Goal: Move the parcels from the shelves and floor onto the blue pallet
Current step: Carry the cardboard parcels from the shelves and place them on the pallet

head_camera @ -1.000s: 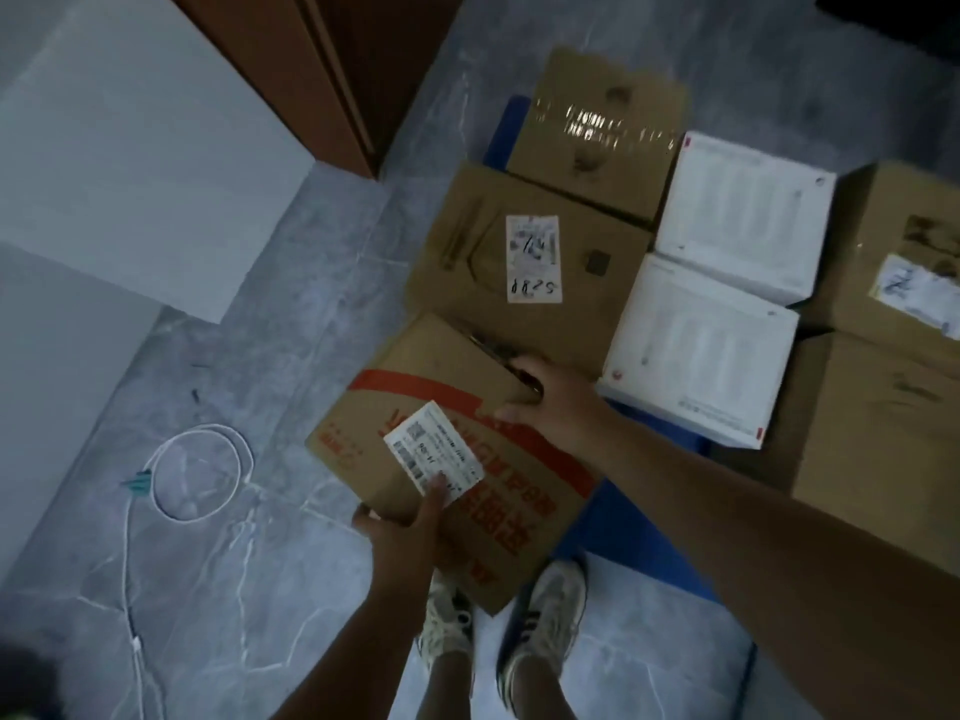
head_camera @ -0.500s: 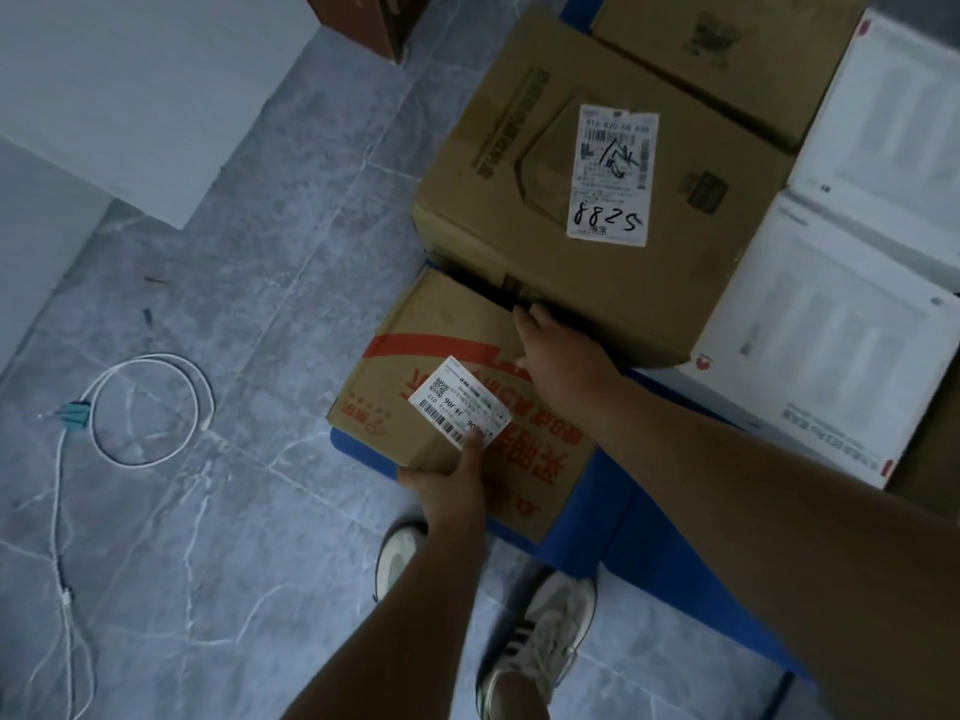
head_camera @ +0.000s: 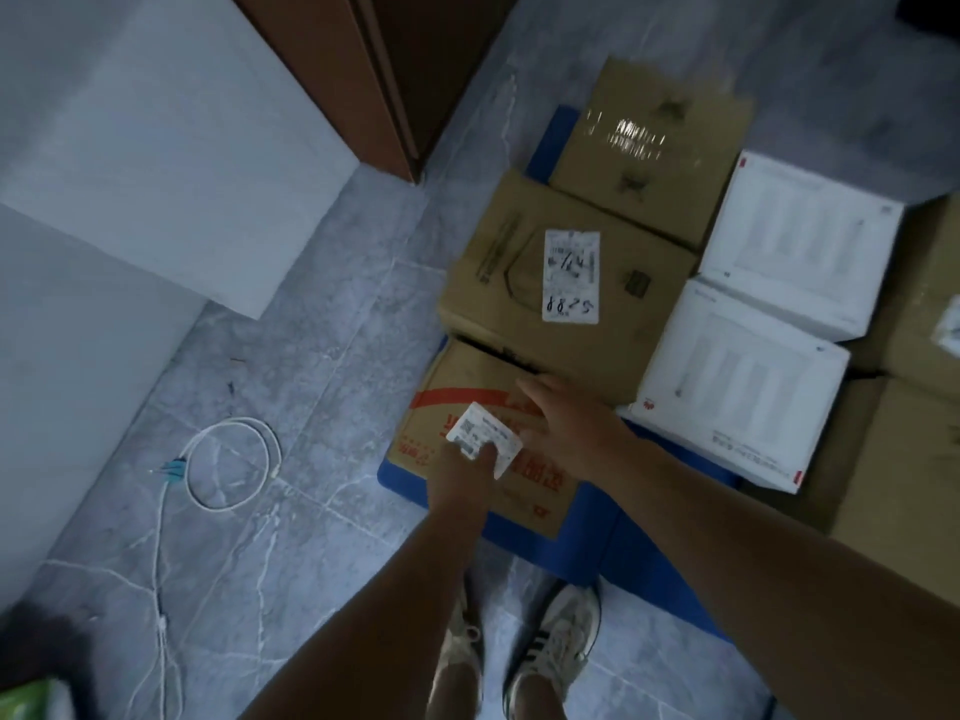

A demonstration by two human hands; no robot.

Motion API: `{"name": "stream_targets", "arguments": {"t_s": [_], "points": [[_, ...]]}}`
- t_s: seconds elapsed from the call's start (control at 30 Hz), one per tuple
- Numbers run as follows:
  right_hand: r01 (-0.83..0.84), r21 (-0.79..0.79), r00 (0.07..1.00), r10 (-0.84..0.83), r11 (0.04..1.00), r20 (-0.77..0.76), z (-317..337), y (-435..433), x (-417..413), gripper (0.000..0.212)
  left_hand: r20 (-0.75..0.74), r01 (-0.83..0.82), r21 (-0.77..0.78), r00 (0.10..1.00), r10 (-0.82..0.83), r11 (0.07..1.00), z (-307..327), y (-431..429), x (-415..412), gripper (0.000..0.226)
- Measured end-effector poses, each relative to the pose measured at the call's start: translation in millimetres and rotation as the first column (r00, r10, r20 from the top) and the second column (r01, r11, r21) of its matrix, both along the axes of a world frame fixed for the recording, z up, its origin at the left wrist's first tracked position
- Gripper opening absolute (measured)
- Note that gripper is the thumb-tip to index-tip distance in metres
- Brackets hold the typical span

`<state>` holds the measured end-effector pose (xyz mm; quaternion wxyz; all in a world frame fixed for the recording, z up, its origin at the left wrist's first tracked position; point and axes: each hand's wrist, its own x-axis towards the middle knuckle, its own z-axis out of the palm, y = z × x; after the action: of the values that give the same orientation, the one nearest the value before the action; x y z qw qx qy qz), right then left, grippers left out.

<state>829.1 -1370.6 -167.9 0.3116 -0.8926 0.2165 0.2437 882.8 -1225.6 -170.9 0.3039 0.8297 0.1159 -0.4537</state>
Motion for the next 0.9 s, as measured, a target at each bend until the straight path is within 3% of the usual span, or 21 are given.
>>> {"name": "stream_targets", "arguments": {"t_s": [0.1,0.23,0.37,0.47,0.57,0.73,0.83,0.9], "points": [[0.123,-0.008,0.991,-0.122,0.992,0.059,89.5,-31.1,-1.2,0.063,0.137,0.231,-0.128,0.967,-0.214,0.965,96.1,-39.8,30.5,0.045],[0.273,-0.129,0.957,-0.257,0.953,0.133,246.5,-88.8,-16.1,0.056,0.374,0.488,-0.220,0.842,-0.389,0.845,252.5,-90.9,51.0,0.053],[0.354,-0.275,0.923,-0.287,0.894,0.256,408.7,-141.1,-46.9,0.061,0.624,0.657,-0.162,0.646,-0.440,0.736,410.0,-130.2,51.2,0.046],[0.434,-0.352,0.882,-0.311,0.829,0.355,523.7,-160.5,-71.9,0.071,0.769,0.811,-0.076,0.418,-0.483,0.580,523.7,-159.9,41.5,0.057],[0.496,-0.401,0.835,-0.296,0.770,0.464,619.9,-168.5,-93.9,0.072,0.875,0.888,-0.015,0.234,-0.424,0.460,619.2,-187.4,26.4,0.065],[0.585,-0.507,0.792,-0.308,0.633,0.528,722.0,-152.7,-145.9,0.077,0.932,0.955,0.089,0.020,-0.361,0.283,711.8,-209.2,-6.5,0.064],[0.640,-0.546,0.763,-0.366,0.540,0.533,757.6,-134.2,-177.9,0.078,0.928,0.956,0.221,-0.146,-0.342,0.191,740.6,-213.3,-27.2,0.075],[0.686,-0.562,0.727,-0.410,0.462,0.551,774.1,-117.0,-196.6,0.076,0.928,0.964,0.247,-0.205,-0.310,0.103,755.9,-215.3,-41.4,0.081]]}}
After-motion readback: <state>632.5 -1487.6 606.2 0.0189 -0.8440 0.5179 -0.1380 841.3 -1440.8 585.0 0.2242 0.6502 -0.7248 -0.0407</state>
